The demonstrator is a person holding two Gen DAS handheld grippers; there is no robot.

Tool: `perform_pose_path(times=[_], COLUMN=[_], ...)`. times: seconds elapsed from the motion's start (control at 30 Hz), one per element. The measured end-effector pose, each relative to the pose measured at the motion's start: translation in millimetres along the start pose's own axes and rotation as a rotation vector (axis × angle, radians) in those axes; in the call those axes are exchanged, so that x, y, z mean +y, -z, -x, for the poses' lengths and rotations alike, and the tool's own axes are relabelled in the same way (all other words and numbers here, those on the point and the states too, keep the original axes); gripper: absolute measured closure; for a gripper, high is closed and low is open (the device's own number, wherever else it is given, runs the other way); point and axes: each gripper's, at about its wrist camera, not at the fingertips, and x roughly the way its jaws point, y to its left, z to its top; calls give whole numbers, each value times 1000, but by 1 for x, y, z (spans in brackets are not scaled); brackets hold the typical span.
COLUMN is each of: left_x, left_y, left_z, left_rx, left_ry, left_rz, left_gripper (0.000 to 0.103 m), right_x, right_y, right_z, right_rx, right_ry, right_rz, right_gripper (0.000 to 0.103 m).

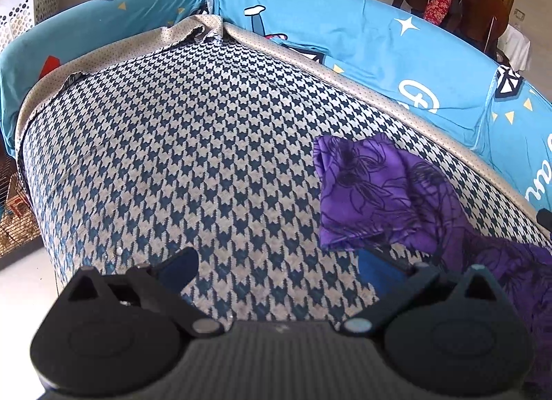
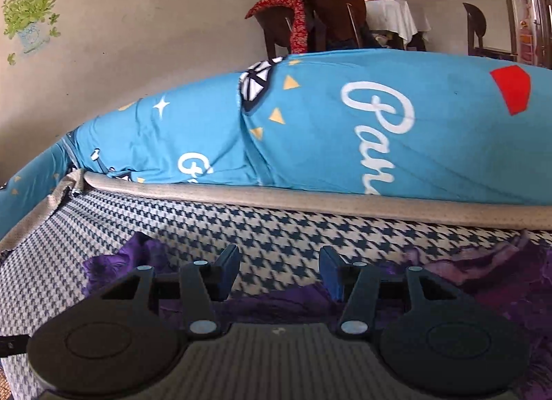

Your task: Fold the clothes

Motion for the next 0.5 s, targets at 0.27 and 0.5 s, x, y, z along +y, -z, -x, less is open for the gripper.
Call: perform_pose_path(times=[0.27,0.5], left_x=[-20,-28], left_y=[5,8], left_z=[0,-4], left_rx=[7,19], left_ry=[12,12], left_rz=[-45,-66], left_gripper=[0,0], right_x=[-29,-30], right_y=[9,14], right_z=[-15,-40], right_rx=[57,117], right_ry=[59,113], right_rz=[28,68], right_gripper=[43,37])
